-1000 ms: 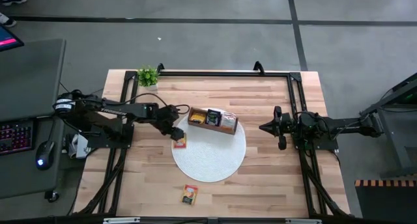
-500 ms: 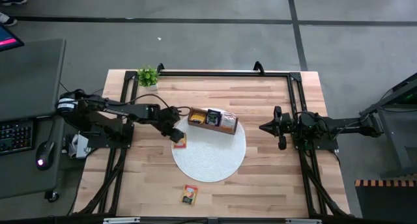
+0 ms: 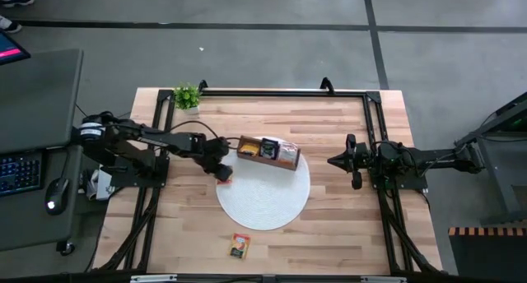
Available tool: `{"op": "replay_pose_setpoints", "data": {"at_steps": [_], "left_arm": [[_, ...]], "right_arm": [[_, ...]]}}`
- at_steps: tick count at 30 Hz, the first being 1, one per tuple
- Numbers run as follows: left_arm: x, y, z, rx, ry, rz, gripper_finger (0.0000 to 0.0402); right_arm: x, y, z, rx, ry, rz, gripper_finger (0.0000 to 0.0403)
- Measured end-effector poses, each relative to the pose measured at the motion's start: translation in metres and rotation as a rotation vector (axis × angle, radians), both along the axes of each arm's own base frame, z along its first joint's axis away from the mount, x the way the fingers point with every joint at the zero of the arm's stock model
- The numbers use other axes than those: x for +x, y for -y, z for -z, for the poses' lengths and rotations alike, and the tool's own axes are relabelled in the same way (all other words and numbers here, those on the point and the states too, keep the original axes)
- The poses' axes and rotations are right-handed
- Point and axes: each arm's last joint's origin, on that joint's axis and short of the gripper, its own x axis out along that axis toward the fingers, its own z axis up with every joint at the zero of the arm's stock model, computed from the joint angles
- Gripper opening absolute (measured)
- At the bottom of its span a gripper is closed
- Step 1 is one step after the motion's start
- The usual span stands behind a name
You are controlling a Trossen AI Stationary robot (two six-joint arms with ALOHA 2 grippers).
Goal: Pick & Place Tea
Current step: Put the orange tea bag into the left section of the wooden organizer
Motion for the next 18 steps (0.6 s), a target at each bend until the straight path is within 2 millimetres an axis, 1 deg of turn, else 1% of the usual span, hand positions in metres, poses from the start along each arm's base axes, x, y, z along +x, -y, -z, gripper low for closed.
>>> {"op": "replay_pose_setpoints", "data": {"at_steps": [8,12,18], "left_arm": [[-0.017,-0.001,-0.005,0.075,-0.115,-0.028,0.0178],[-0.025,-0.001,-0.010,0.094,-0.145,-0.035,0.0182],[-0.032,-0.003,-0.028,0.200,-0.248,-0.062,0.0182]], "right_arm": [[0.000,0.000,0.000,0.000,0.000,0.000,0.0012],[0.000,0.000,0.000,0.000,0.000,0.000,0.0012],[0.000,0.000,0.000,0.000,0.000,0.000,0.0012]]}}
